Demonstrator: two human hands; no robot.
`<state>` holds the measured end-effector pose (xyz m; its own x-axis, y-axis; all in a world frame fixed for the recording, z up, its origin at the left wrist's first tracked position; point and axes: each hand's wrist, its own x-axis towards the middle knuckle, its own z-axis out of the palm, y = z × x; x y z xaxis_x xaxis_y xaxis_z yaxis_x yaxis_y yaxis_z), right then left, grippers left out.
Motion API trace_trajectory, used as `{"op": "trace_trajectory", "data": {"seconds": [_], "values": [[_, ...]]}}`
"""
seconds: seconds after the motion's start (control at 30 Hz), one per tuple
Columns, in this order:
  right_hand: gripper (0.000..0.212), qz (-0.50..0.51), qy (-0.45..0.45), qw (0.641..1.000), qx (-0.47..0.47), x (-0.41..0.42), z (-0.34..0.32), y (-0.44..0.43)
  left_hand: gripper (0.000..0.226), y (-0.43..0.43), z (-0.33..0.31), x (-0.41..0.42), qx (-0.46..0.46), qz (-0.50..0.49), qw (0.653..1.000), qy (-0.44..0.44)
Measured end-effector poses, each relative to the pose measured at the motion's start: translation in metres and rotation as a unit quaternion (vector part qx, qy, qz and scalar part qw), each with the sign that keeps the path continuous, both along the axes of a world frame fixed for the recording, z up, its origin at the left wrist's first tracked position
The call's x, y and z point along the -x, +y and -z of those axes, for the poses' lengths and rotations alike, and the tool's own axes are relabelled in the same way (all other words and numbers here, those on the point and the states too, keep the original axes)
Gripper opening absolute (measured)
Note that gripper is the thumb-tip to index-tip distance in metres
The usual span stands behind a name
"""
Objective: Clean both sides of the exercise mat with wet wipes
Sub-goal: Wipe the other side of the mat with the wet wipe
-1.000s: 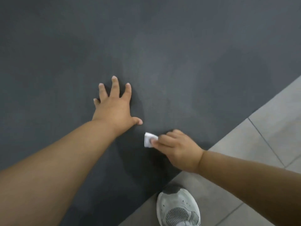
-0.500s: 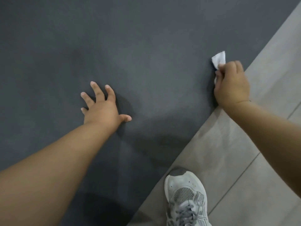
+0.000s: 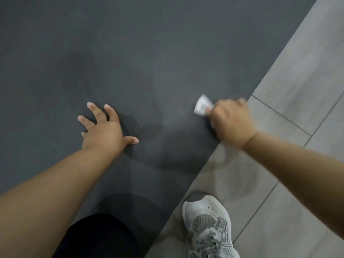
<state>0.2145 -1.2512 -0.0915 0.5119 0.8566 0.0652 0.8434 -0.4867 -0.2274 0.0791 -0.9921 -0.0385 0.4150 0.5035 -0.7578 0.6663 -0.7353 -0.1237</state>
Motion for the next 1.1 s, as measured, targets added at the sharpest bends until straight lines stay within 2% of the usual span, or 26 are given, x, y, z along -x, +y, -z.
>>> {"op": "trace_trajectory", "data": {"seconds": [0.07,0.13,0.2,0.27,0.33,0.43,0.5,0.57,0.63,0.7,0.77,0.8,0.87,0.93,1.0,1.1], "values": [[0.006,0.186,-0.007,0.982,0.04,-0.049,-0.008,0.001,0.114,-0.001,-0.001,0.0,-0.001,0.004,1.0,0.006],[0.018,0.32,0.013,0.944,0.073,-0.08,-0.013,0.004,0.114,-0.002,-0.002,0.0,-0.003,0.008,1.0,0.007],[0.021,0.342,0.043,0.937,0.059,-0.077,-0.014,0.023,0.113,-0.001,-0.004,0.0,-0.006,0.017,1.0,0.0],[0.012,0.254,0.064,0.965,0.018,-0.039,-0.015,0.051,0.11,0.0,-0.008,0.002,0.003,0.016,1.0,-0.004],[0.007,0.094,0.074,0.993,-0.023,0.016,-0.017,0.072,0.106,0.004,-0.012,0.004,0.01,0.018,1.0,-0.003],[0.019,-0.131,0.095,0.987,0.0,0.079,-0.019,0.082,0.087,0.017,-0.021,0.004,-0.009,0.046,0.998,-0.031],[0.019,-0.203,0.091,0.975,0.006,0.074,-0.017,0.082,0.071,0.031,-0.026,0.003,-0.023,0.05,0.995,-0.083],[0.02,-0.206,0.054,0.977,0.005,0.039,-0.015,0.084,0.063,0.045,-0.03,0.0,-0.023,0.046,0.99,-0.129],[0.018,-0.117,0.025,0.993,0.015,-0.007,-0.017,0.09,0.069,0.058,-0.03,-0.003,-0.026,0.043,0.989,-0.14],[0.01,0.07,0.016,0.997,0.03,-0.055,-0.02,0.096,0.082,0.07,-0.028,-0.008,-0.028,0.031,0.99,-0.137],[0.016,0.245,0.034,0.968,0.048,-0.092,-0.021,0.096,0.097,0.082,-0.025,-0.017,-0.026,0.01,0.991,-0.131],[0.02,0.301,0.049,0.951,0.049,-0.102,-0.022,0.097,0.106,0.088,-0.023,-0.022,-0.023,-0.003,0.992,-0.126],[0.021,0.331,0.063,0.94,0.05,-0.099,-0.023,0.108,0.123,0.098,-0.02,-0.032,-0.019,-0.026,0.994,-0.108],[0.019,0.255,0.065,0.965,0.009,-0.064,-0.017,0.121,0.134,0.105,-0.018,-0.037,-0.014,-0.034,0.996,-0.086],[0.024,0.092,0.091,0.991,-0.018,-0.012,-0.017,0.134,0.141,0.111,-0.014,-0.039,-0.003,-0.039,0.997,-0.073],[0.022,-0.147,0.134,0.98,-0.004,0.047,-0.018,0.137,0.144,0.116,-0.009,-0.039,0.025,-0.04,0.997,-0.068]]}}
